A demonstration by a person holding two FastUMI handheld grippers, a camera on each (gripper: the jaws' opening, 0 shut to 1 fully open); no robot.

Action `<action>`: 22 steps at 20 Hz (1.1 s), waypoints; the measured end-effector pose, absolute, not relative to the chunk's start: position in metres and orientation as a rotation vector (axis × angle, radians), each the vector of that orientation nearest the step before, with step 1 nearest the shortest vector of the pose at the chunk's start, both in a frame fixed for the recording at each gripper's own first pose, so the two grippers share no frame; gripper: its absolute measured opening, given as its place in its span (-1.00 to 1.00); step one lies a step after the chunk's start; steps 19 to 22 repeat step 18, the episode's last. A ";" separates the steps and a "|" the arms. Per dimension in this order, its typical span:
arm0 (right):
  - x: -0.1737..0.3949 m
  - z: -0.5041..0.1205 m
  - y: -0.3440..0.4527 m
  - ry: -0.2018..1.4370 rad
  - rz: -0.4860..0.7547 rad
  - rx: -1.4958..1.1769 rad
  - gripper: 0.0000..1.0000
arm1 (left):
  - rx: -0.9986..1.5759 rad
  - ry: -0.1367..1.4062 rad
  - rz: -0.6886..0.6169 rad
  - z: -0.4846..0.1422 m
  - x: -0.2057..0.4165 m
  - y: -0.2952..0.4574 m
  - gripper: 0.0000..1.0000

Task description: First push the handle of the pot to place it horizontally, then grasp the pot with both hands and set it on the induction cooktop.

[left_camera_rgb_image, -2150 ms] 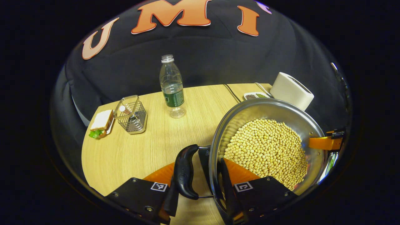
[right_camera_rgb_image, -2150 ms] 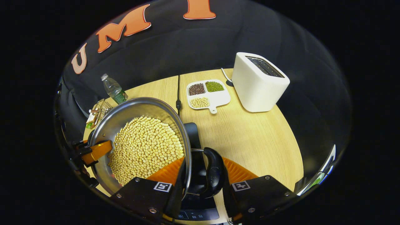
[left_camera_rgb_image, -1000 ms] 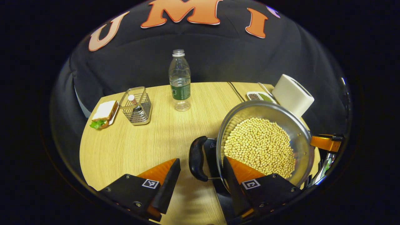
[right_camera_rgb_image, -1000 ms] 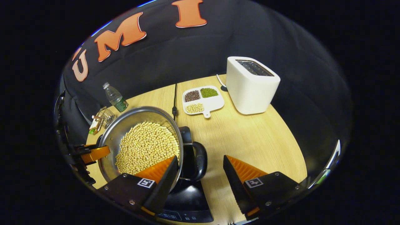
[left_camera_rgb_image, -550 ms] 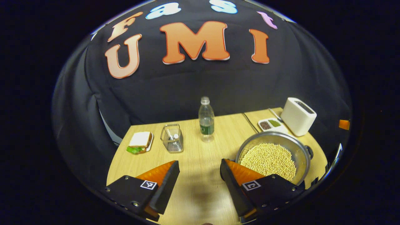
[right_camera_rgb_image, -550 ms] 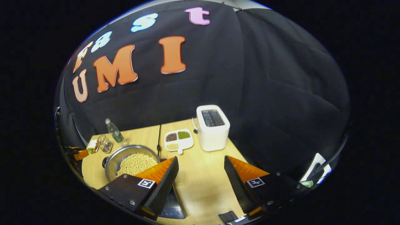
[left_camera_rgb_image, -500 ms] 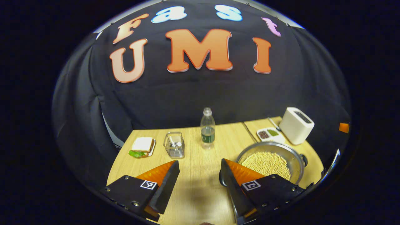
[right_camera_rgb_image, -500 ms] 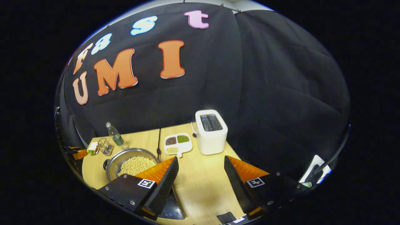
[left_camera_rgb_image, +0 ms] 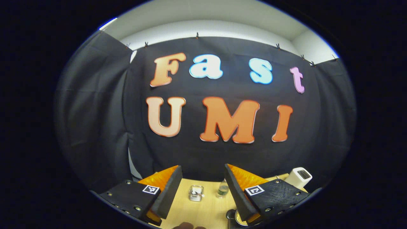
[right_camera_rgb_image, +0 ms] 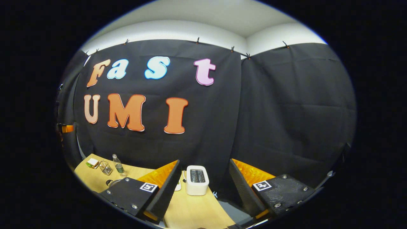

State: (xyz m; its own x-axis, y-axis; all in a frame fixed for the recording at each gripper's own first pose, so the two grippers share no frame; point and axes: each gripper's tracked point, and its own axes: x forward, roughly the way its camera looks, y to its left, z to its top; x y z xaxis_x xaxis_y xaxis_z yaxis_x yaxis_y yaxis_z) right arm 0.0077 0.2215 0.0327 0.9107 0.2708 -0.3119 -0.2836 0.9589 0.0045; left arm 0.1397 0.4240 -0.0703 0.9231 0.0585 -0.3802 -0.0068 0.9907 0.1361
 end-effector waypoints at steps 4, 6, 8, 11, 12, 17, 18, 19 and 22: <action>0.017 0.088 0.216 0.216 0.282 -0.054 0.80 | 0.000 0.237 0.028 0.009 0.153 0.404 0.60; 0.016 0.109 0.226 0.178 0.312 -0.026 0.92 | -0.014 0.202 -0.003 0.038 0.157 0.396 0.60; 0.014 0.126 0.235 0.158 0.342 -0.004 0.94 | 0.026 0.147 -0.034 0.074 0.158 0.385 0.59; 0.020 0.149 0.242 0.117 0.354 -0.010 0.90 | 0.083 0.059 -0.056 0.119 0.152 0.382 0.67; 0.024 0.158 0.247 0.095 0.350 -0.017 0.90 | 0.092 0.039 -0.063 0.128 0.150 0.382 0.58; 0.028 0.190 0.286 0.027 0.385 -0.008 0.88 | 0.053 -0.062 -0.091 0.186 0.153 0.388 0.58; 0.030 0.200 0.293 0.016 0.391 0.008 0.86 | 0.029 -0.083 -0.093 0.199 0.159 0.390 0.59; 0.030 0.200 0.293 0.016 0.391 0.008 0.86 | 0.029 -0.083 -0.093 0.199 0.159 0.390 0.59; 0.030 0.200 0.293 0.016 0.391 0.008 0.86 | 0.029 -0.083 -0.093 0.199 0.159 0.390 0.59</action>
